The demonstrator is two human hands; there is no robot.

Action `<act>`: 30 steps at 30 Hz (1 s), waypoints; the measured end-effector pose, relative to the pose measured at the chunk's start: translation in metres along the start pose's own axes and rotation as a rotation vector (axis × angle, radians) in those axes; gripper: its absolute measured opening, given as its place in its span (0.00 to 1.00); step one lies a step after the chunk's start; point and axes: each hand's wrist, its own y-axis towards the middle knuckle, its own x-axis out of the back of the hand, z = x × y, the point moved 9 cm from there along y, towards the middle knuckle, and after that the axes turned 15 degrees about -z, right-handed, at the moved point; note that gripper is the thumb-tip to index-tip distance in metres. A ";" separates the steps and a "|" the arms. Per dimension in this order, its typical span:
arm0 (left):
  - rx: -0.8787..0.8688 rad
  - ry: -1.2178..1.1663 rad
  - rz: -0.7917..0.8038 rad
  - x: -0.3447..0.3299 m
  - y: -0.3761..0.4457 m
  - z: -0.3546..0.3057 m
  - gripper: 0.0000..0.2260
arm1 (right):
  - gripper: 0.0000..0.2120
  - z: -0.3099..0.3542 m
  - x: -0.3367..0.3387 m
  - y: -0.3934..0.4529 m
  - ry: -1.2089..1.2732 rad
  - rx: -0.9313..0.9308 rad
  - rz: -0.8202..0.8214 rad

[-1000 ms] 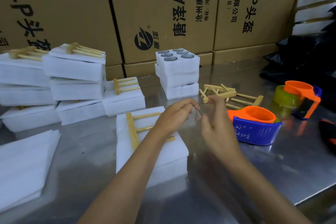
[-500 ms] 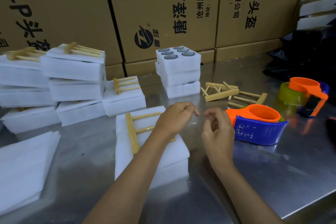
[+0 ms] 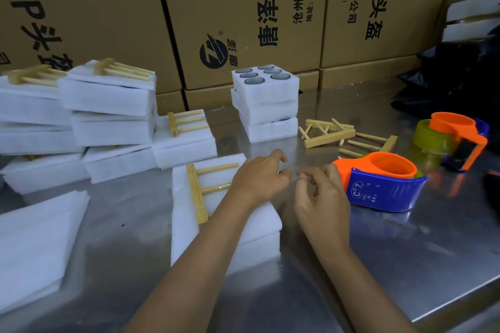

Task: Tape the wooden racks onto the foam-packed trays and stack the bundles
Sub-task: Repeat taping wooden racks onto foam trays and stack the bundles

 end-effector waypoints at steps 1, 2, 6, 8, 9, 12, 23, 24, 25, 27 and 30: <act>-0.009 0.013 0.002 0.000 -0.001 0.000 0.15 | 0.06 0.000 -0.002 0.000 -0.029 0.006 0.007; -0.017 0.029 0.004 0.000 -0.001 -0.001 0.16 | 0.05 -0.001 -0.003 -0.001 -0.064 0.014 0.019; -0.049 0.095 -0.010 0.000 -0.001 -0.001 0.18 | 0.02 -0.002 -0.011 -0.003 -0.153 0.056 0.087; -0.064 0.136 0.003 -0.002 -0.001 -0.001 0.20 | 0.02 0.000 -0.017 -0.006 -0.178 0.098 0.154; -0.072 0.156 0.014 -0.004 -0.001 -0.001 0.21 | 0.03 0.001 -0.021 -0.008 -0.190 0.112 0.192; -0.062 0.140 -0.019 -0.001 -0.001 -0.003 0.21 | 0.03 0.005 -0.028 -0.013 -0.233 0.164 0.267; 0.175 -0.708 -0.725 0.112 -0.020 0.007 0.15 | 0.04 0.022 -0.052 -0.041 -0.249 0.419 0.619; 0.177 -0.757 -0.748 0.124 -0.023 0.010 0.15 | 0.06 0.022 -0.053 -0.044 -0.240 0.440 0.641; 0.181 -0.795 -0.767 0.136 -0.025 0.013 0.16 | 0.08 0.021 -0.053 -0.046 -0.236 0.453 0.655; 0.208 -0.825 -0.799 0.160 -0.030 0.029 0.16 | 0.08 0.022 -0.053 -0.047 -0.239 0.479 0.669; 0.359 -0.768 -0.861 0.181 -0.038 0.079 0.13 | 0.08 0.021 -0.054 -0.049 -0.242 0.485 0.692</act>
